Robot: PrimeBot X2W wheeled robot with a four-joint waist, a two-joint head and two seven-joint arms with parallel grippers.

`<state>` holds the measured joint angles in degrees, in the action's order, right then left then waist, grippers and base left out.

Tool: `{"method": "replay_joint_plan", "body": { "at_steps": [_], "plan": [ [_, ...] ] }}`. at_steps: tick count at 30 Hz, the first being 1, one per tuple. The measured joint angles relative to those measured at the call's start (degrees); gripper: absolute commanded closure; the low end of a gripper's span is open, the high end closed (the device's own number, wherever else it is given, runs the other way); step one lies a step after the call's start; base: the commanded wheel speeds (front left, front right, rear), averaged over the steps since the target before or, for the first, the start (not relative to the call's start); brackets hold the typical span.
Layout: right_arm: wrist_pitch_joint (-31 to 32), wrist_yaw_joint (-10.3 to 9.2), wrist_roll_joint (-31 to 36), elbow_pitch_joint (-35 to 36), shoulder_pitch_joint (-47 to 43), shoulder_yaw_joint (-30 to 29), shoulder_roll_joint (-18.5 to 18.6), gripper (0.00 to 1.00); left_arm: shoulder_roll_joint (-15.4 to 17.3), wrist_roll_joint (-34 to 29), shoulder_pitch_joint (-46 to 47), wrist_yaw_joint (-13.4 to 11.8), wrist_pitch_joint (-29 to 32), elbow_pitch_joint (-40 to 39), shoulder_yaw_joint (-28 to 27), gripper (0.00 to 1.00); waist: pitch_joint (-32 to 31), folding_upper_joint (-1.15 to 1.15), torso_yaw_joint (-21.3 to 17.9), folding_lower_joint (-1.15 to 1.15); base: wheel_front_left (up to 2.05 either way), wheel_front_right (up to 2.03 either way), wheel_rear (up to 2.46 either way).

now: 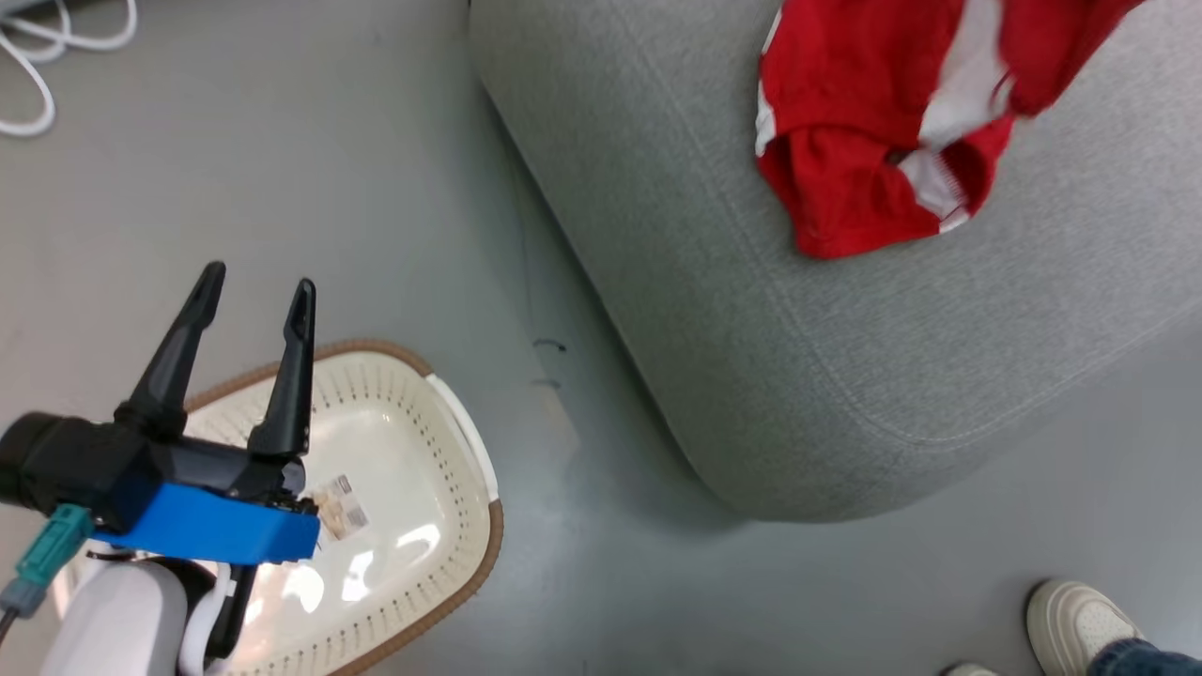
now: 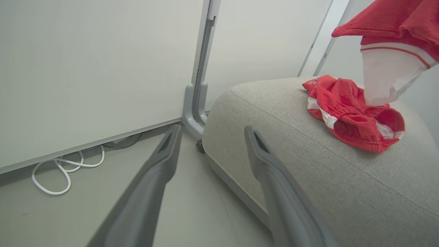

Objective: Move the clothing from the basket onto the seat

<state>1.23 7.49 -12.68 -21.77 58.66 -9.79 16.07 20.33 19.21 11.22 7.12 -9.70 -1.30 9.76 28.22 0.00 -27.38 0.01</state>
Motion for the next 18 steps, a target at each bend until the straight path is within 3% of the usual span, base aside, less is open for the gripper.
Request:
{"method": "replay_joint_plan", "body": {
  "at_steps": [3,9,18],
  "plan": [
    [-2.29,-0.01,2.66,-2.91,2.85,-4.74,1.23,1.0,1.25,0.03,1.19,0.08,1.05,-2.63,0.18,0.0,3.42,0.0,0.43,0.0,0.0,0.0,0.0],
    [-5.23,0.0,6.65,-10.87,3.98,-11.37,0.08,1.0,3.22,0.04,3.09,0.09,2.59,-6.68,0.25,0.0,9.03,0.0,2.07,0.0,0.0,0.0,0.0],
    [-7.2,0.0,13.11,-24.87,0.72,-14.47,-2.93,1.0,4.79,-0.05,4.08,0.09,3.82,-8.67,0.42,0.0,12.52,0.0,5.47,0.0,0.0,0.0,0.0]
  ]
}}
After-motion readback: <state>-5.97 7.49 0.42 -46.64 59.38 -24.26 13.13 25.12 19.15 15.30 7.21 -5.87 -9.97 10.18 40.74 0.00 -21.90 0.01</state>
